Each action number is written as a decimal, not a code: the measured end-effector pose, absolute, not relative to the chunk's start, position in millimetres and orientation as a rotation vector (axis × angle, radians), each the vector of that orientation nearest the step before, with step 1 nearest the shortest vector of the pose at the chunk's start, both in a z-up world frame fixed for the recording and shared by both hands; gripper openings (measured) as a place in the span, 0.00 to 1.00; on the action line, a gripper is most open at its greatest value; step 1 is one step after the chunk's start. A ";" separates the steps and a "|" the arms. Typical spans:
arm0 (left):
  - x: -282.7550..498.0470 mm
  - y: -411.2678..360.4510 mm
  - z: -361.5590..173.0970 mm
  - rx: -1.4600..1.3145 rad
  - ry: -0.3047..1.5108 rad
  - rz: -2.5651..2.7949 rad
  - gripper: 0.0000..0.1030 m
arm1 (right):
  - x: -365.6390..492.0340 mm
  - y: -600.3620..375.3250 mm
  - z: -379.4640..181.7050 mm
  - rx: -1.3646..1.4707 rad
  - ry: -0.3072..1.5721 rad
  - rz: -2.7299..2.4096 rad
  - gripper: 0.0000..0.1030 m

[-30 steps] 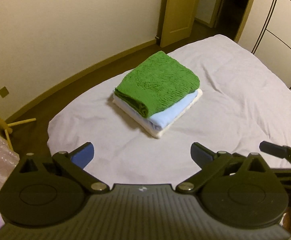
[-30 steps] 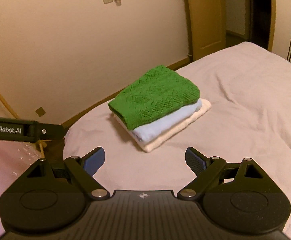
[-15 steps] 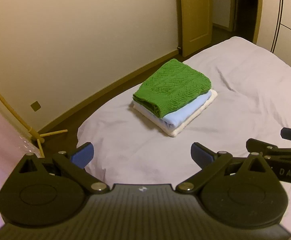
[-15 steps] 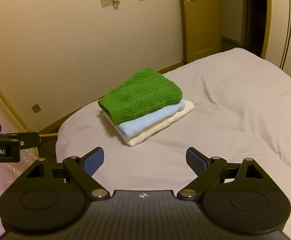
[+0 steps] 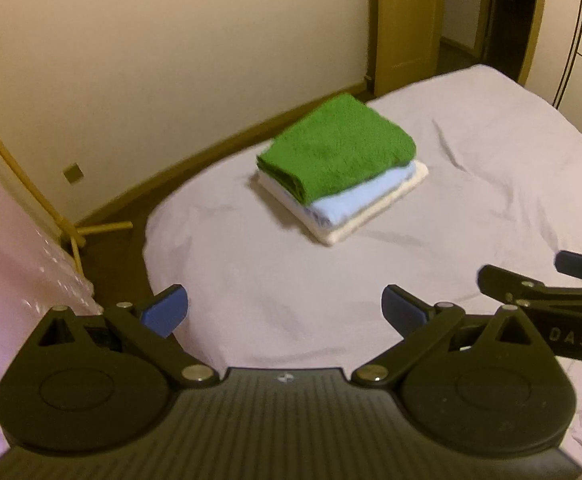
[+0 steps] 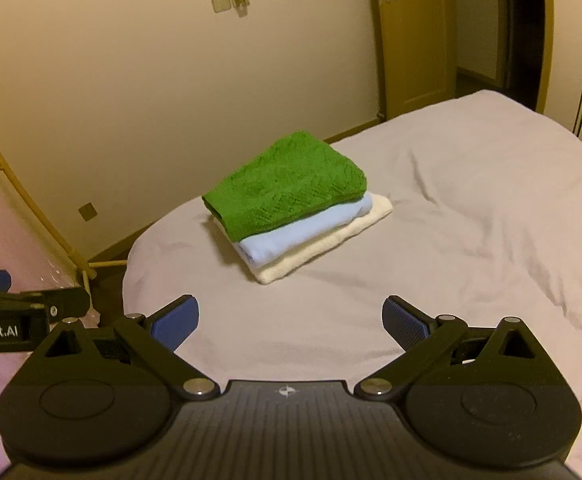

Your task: Fold clothes

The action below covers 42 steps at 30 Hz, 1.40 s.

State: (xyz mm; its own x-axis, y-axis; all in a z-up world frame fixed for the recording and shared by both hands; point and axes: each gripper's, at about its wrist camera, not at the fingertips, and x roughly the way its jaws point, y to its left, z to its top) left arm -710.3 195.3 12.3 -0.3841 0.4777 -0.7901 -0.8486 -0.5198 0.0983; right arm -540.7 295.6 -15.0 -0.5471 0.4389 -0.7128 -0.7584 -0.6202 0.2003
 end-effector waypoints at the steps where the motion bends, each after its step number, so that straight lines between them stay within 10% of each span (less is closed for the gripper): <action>1: -710.2 196.7 9.3 -0.926 0.641 1.986 0.99 | -541.3 297.5 -16.9 -0.829 0.655 2.178 0.98; 42: -736.6 281.8 -32.8 -1.044 0.614 1.948 0.99 | -569.2 385.3 -61.6 -0.962 0.749 2.100 0.98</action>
State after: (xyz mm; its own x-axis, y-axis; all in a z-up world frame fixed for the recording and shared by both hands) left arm -736.6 281.8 -32.8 -0.3176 0.4343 -0.8429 -0.8390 -0.5429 0.0364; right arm -569.2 385.3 -61.6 -0.4805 0.3516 -0.8034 -0.7807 -0.5888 0.2092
